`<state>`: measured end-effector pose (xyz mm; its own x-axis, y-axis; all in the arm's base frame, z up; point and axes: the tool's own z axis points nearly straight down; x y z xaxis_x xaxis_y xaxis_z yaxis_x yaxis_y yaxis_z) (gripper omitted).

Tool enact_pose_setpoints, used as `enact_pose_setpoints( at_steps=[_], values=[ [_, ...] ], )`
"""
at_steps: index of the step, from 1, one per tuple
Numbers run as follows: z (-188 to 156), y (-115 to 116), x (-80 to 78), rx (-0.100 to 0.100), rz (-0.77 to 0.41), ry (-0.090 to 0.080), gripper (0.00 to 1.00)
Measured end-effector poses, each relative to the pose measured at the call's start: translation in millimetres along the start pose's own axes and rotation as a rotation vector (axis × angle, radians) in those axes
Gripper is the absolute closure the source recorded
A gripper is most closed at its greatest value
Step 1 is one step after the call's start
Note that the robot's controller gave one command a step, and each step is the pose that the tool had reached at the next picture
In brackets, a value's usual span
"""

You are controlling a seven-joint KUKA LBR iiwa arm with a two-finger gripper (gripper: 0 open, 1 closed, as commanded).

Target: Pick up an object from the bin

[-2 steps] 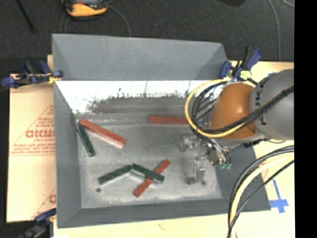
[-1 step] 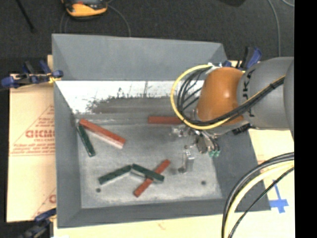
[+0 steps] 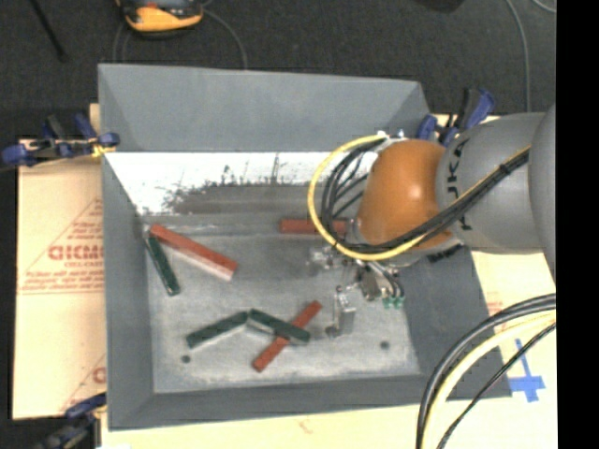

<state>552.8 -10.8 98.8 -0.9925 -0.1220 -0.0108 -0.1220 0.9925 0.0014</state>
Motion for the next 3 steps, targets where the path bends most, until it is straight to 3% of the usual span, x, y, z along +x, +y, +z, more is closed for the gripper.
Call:
enact_pose_setpoints(
  at_steps=[1, 2, 3],
  values=[
    [7, 9, 8.3, 0.002, -0.161, 0.011, 0.00],
    [19, 45, 66.2, -0.001, -0.427, 0.007, 1.00],
    [19, 45, 66.1, 0.000, -0.427, 0.007, 1.00]
  ],
)
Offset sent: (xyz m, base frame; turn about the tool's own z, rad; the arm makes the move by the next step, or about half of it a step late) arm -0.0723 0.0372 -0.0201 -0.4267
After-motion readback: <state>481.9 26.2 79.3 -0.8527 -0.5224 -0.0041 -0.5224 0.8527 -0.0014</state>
